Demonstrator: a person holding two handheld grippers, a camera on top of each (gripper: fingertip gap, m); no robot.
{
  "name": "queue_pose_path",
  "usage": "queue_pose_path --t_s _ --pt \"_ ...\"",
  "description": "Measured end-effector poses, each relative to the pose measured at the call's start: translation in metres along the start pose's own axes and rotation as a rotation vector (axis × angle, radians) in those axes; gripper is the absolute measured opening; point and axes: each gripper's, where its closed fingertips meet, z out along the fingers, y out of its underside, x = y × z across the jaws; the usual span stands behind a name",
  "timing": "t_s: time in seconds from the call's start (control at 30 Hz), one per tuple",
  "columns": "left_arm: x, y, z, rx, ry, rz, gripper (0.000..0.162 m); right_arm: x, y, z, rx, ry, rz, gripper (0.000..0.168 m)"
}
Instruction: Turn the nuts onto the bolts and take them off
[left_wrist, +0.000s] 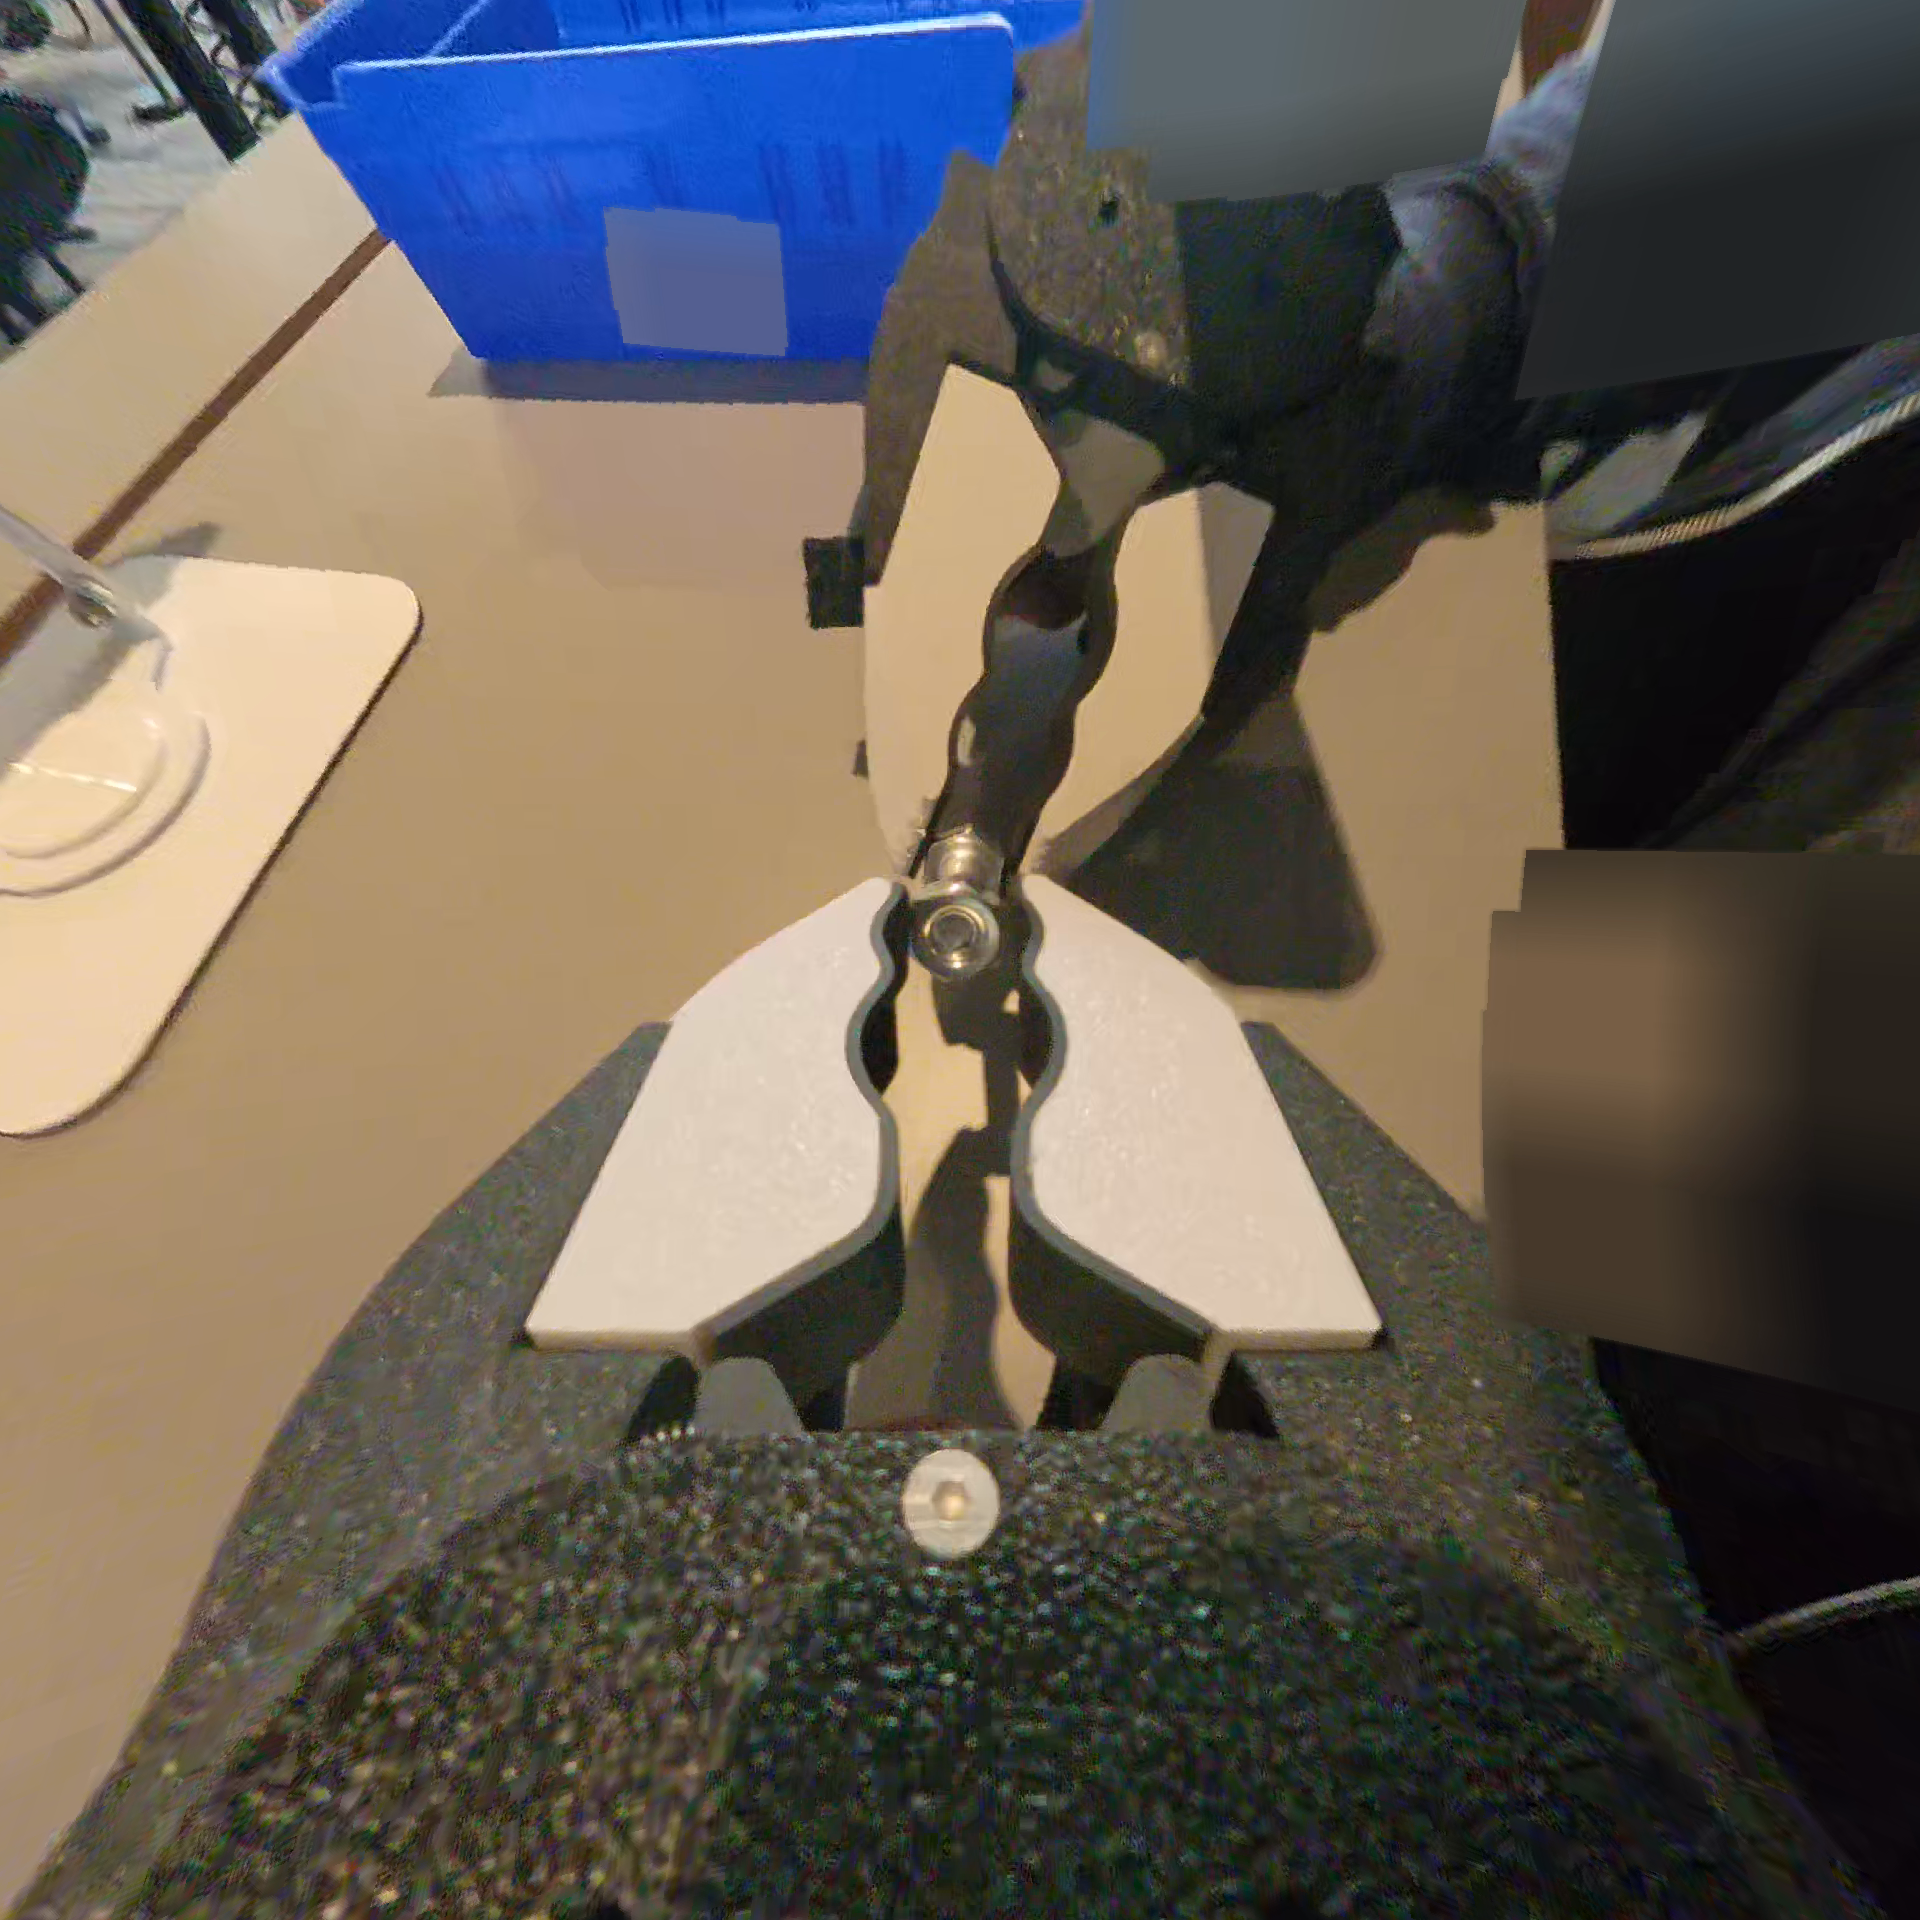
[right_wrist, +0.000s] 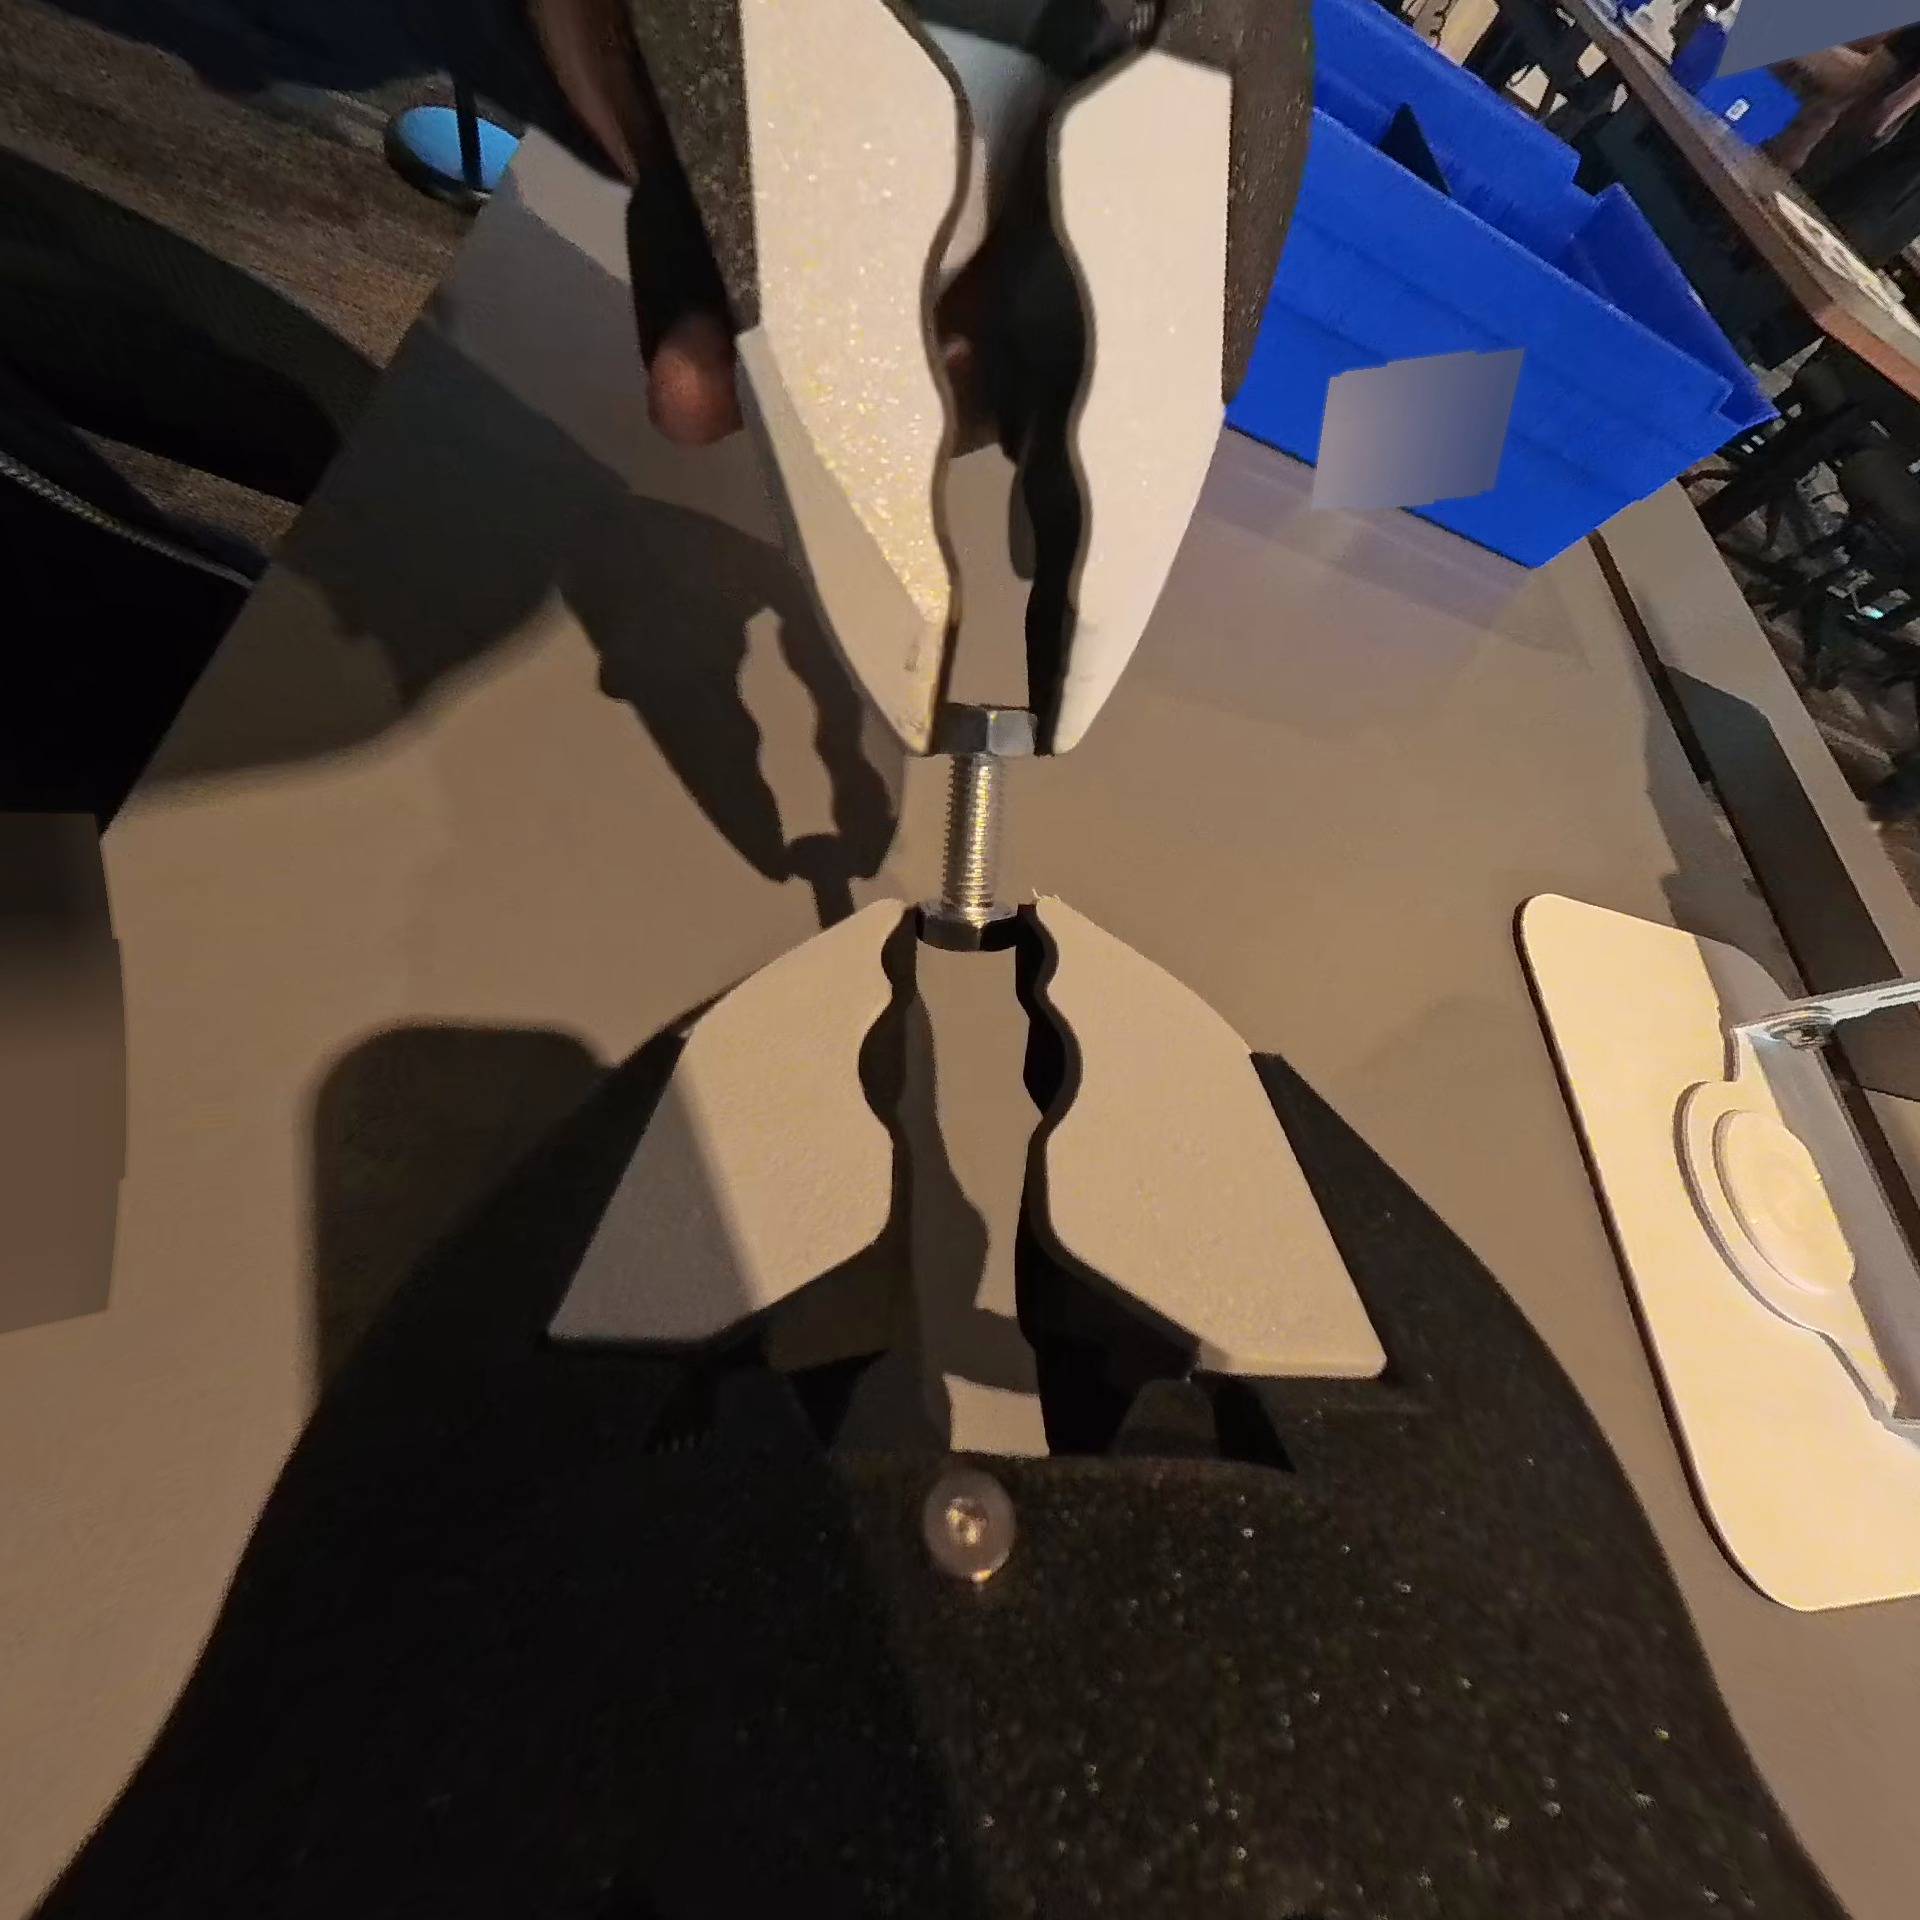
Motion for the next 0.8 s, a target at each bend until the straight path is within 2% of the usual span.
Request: queue_pose_path --t_s 0.13,0.3,0.37,0.5,0.6,0.7,0.8 --pt "0.000 0.007 0.001 -0.105 -0.060 0.363 0.017 -0.001 0.002 0.001 -0.011 -0.001 -0.004 0.017" --pt "-0.010 0.017 0.001 -0.252 -0.192 0.993 0.018 -0.001 0.001 0.001 -0.008 0.002 -0.002 0.017" --pt "-0.012 0.014 0.002 -0.243 -0.225 1.072 0.018 0.001 0.001 0.000 -0.005 0.011 0.002 0.017" --pt "-0.010 0.006 -0.002 -0.123 -0.230 0.953 0.018 0.003 -0.003 -0.003 0.022 0.015 0.012 0.017" --pt "-0.008 -0.001 -0.009 -0.005 -0.199 0.772 0.034 0.002 -0.003 -0.002 0.019 0.012 0.005 0.017" --pt "-0.011 -0.005 -0.019 0.120 -0.159 0.509 0.040 0.003 -0.004 -0.003 0.030 0.018 0.006 0.017" --pt "-0.015 -0.002 -0.020 0.191 -0.078 0.133 0.042 0.004 -0.005 -0.004 0.032 0.027 0.000 0.017"
